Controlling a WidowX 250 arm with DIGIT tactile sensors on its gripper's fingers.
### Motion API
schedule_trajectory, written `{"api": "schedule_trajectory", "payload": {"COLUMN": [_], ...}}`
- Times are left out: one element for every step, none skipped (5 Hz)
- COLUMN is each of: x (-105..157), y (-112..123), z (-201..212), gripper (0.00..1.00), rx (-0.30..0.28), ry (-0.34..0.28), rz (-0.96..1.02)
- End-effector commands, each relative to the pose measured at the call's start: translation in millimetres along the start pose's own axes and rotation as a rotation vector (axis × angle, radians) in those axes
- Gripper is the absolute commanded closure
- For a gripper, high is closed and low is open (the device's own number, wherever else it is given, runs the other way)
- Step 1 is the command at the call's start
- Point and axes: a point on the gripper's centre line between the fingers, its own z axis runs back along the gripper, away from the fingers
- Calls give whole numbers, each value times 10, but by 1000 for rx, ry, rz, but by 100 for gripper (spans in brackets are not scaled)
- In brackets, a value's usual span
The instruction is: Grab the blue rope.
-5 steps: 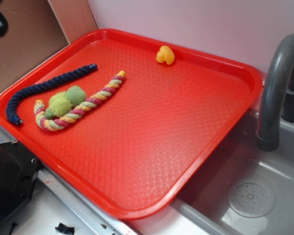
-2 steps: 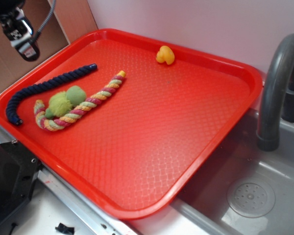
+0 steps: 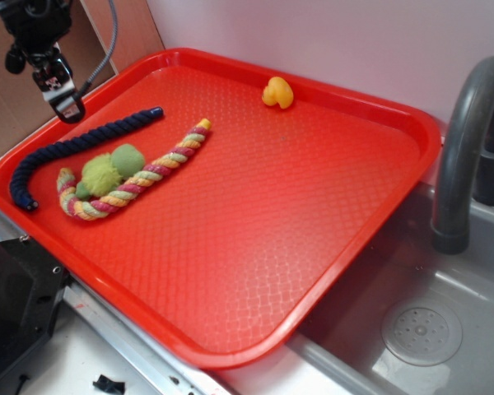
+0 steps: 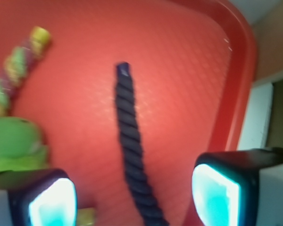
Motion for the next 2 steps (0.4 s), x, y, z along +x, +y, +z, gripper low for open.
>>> {"api": "schedule_trajectory", "payload": {"x": [46, 50], "y": [18, -9], "z": [-301, -440], "gripper": [0, 0], "rx": [-32, -17], "ry": [46, 98], "rz": [-41, -37]}}
